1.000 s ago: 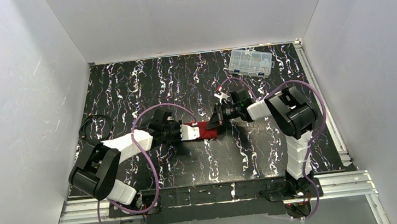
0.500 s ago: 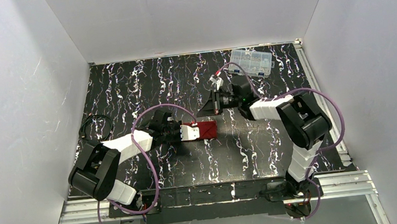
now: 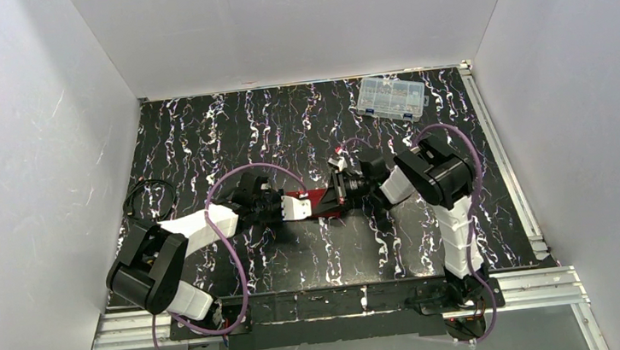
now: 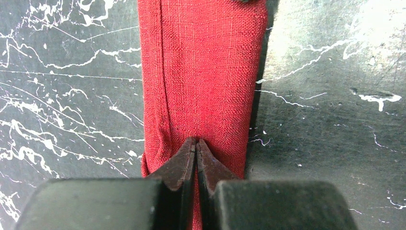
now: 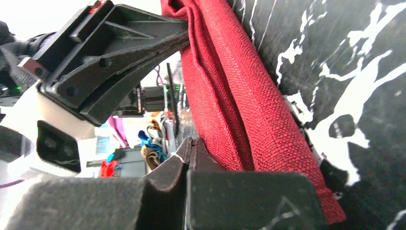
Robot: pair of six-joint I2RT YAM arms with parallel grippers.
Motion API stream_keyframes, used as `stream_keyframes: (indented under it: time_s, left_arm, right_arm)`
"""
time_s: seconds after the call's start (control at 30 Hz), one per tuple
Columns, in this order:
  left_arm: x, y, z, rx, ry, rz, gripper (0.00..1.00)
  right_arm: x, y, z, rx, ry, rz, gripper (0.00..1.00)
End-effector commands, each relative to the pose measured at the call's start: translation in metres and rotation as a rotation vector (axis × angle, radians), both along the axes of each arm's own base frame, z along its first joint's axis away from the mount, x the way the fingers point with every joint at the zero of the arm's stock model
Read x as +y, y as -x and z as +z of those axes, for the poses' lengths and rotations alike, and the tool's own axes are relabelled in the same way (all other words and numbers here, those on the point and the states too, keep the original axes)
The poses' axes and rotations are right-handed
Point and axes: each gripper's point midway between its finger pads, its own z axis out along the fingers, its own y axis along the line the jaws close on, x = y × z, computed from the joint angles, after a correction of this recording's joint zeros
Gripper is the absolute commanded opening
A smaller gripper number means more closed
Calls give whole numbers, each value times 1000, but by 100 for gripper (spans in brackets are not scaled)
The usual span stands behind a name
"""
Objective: Fold the napkin into a case and place the utensils inside
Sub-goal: Smooth out the smaller rectangle-folded napkin at the center of the board.
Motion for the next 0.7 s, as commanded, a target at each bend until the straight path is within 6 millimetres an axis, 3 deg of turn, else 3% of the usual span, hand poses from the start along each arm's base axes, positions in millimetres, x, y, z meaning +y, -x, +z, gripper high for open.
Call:
stream_keyframes:
  time_s: [0.0, 0.07, 0.17, 0.33, 0.47, 0.57, 0.67]
  left_arm:
    - [36, 37, -36, 143, -144, 34, 0]
    - [36, 38, -37, 145, -145, 32, 0]
    - [36, 38, -37, 145, -147, 30, 0]
    - [36, 39, -37, 145, -147, 28, 0]
    - [36, 39, -37, 147, -146, 26, 0]
    - [35, 39, -37, 149, -140, 26, 0]
    - [35, 39, -36, 149, -140, 26, 0]
  right_arm:
    - [-14, -7, -38, -71, 216, 8, 1]
    - [-22, -12, -45, -131, 318, 30, 1]
    - [-25, -20, -31, -197, 338, 22, 1]
    - [-14, -28, 24, -276, 214, 32, 1]
    - [9, -25, 67, -303, 70, 58, 1]
    - [27, -24, 67, -289, 49, 86, 1]
    - [34, -29, 49, -248, 58, 75, 1]
